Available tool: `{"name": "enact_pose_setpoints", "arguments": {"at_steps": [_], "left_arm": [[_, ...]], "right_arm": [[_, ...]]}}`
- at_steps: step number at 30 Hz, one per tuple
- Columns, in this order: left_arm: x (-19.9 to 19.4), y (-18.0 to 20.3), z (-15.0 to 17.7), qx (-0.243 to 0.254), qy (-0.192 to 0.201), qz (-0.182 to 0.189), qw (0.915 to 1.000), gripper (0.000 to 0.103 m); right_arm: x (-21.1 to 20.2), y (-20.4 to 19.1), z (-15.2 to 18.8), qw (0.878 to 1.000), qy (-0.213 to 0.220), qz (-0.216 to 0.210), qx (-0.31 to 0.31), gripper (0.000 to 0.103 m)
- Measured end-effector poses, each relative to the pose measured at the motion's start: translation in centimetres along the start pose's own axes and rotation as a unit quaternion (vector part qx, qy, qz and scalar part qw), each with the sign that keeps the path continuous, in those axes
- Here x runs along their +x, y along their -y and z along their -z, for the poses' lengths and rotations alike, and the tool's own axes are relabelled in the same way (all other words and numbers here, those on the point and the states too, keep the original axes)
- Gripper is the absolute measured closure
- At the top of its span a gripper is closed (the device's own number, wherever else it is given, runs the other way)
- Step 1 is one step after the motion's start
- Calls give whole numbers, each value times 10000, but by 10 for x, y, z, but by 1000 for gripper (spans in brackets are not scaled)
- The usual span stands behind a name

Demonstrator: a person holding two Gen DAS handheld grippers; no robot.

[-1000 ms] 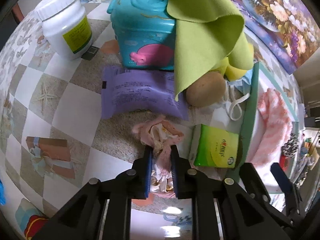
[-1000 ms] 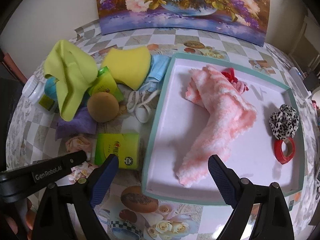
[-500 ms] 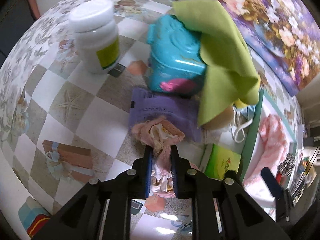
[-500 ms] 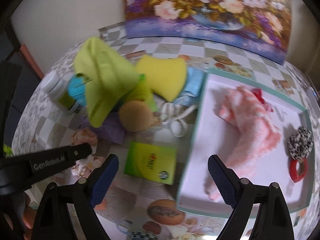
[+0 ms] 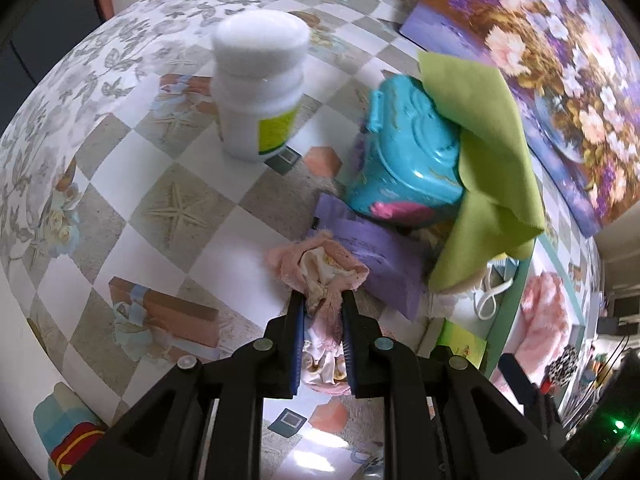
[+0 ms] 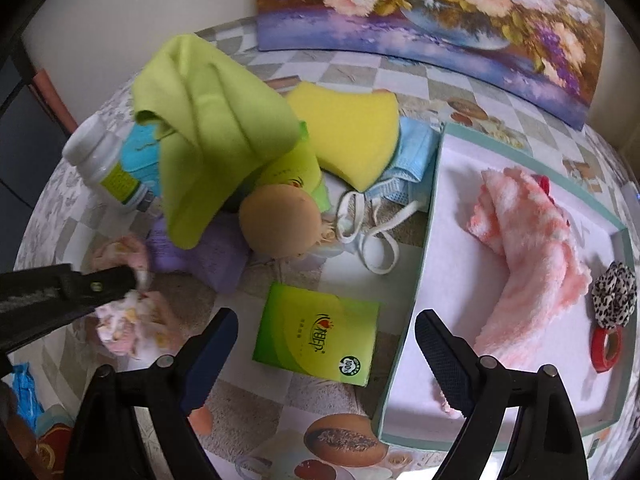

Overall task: Organize soft objects
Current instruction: 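Hold the pink cloth in the left tool while the right tool reaches the green tissue pack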

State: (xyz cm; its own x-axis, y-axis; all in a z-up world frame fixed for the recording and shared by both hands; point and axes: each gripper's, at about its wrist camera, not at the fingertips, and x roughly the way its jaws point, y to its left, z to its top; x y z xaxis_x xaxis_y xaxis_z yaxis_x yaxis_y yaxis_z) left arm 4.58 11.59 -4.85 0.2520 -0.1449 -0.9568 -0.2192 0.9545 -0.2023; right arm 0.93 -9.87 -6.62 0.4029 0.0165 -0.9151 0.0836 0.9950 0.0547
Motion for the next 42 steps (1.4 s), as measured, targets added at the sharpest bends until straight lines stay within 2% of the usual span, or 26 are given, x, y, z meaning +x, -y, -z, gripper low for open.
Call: {"name": "enact_pose_setpoints", "arguments": {"at_steps": [7,15,20,31,35,42], "left_arm": [[-13,-12,-3,-77,57,34,9999,85],[-16,-4,0,-84,28,54,9999,85],[1,11,1,-119,31,44,9999,85],[3,12,2,-140,26,80,9999,85],[2,14,2,-110,32,93,9999,85],[2,15,2,-83,14,96,9999,85]], "right_arm": [[13,3,0,9997,-205,20,112,11],[16,7,1,9993,-261,-88,246,13],[5,10,-3,9997,-42,-2,221,13],[-12,4,-8,9992,331,-19,225,15],[-20,7,-11,9981,502,-168,319,15],[-10,-6,-10,9988,383,-291,27,15]]}}
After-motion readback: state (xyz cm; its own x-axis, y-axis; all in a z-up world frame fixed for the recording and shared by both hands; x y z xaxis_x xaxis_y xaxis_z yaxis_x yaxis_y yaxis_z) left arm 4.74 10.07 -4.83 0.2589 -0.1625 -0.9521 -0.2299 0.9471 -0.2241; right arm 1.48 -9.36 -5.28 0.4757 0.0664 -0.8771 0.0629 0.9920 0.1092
